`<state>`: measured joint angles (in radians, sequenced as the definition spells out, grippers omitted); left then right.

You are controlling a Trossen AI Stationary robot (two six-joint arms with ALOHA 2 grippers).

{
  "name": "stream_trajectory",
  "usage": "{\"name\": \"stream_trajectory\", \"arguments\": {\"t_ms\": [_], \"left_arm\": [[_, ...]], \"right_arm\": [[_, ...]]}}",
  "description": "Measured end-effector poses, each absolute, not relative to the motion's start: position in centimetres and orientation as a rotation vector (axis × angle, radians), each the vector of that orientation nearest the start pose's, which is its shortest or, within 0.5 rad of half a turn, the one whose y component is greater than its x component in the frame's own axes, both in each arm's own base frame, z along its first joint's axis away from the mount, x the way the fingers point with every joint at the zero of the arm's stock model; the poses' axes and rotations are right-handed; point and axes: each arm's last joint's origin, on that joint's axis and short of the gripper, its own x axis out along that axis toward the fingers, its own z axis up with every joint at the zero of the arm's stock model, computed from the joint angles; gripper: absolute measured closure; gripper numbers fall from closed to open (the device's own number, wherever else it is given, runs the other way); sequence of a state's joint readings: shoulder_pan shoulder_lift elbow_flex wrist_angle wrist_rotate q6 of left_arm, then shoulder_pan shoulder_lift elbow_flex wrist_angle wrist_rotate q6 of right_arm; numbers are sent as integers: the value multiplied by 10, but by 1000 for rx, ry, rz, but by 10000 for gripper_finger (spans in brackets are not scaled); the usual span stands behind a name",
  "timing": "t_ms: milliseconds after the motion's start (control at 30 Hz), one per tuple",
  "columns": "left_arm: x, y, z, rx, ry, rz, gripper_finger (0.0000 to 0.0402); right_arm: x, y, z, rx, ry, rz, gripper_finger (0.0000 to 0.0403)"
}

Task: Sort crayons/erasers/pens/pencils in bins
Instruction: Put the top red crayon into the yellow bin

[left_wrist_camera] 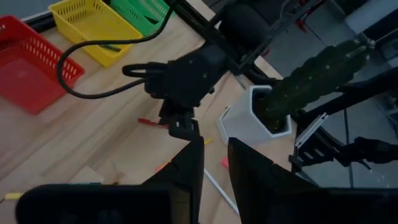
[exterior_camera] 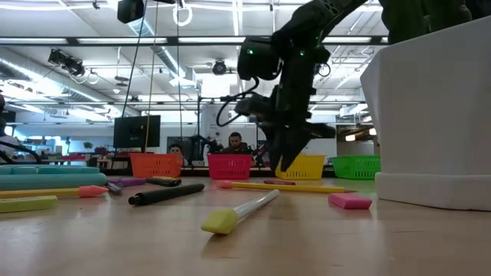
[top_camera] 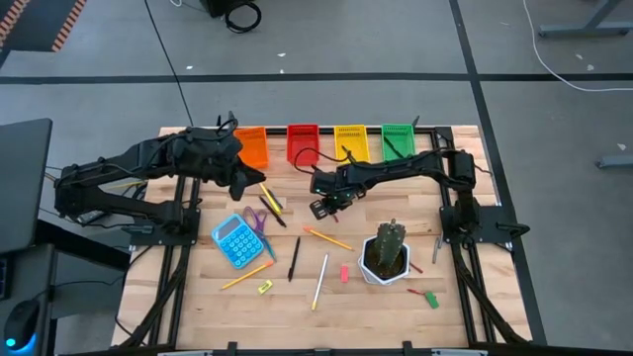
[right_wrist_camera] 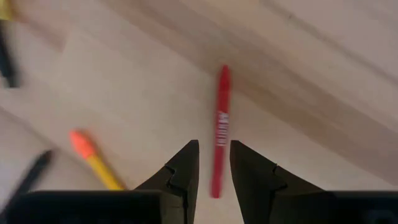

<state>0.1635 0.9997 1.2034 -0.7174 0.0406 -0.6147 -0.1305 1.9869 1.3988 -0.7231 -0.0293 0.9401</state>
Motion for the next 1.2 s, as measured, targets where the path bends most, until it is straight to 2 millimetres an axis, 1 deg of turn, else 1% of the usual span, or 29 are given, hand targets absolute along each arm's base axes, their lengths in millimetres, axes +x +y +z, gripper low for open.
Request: {"name": "stream_trajectory", "arguments": {"t_ms": [100,333,633,900,1200], "left_arm": [[187,30,386,-654,462,277,323],[187,30,386,-662,462,279,324],[187,26,386,-674,466,263,322],[188,20,386,-668,476,236,326],[188,19,386,-669,477,231,325]], "right_arm": [[381,-49,159,894,1201,-699,306],[383,-48,154,913,1157,-682,306],[377,-47,142,948,1136,-704,306],[375,-47,138,937,1132,-711,306],[373,-48,137,886,1145,-712,338]]}}
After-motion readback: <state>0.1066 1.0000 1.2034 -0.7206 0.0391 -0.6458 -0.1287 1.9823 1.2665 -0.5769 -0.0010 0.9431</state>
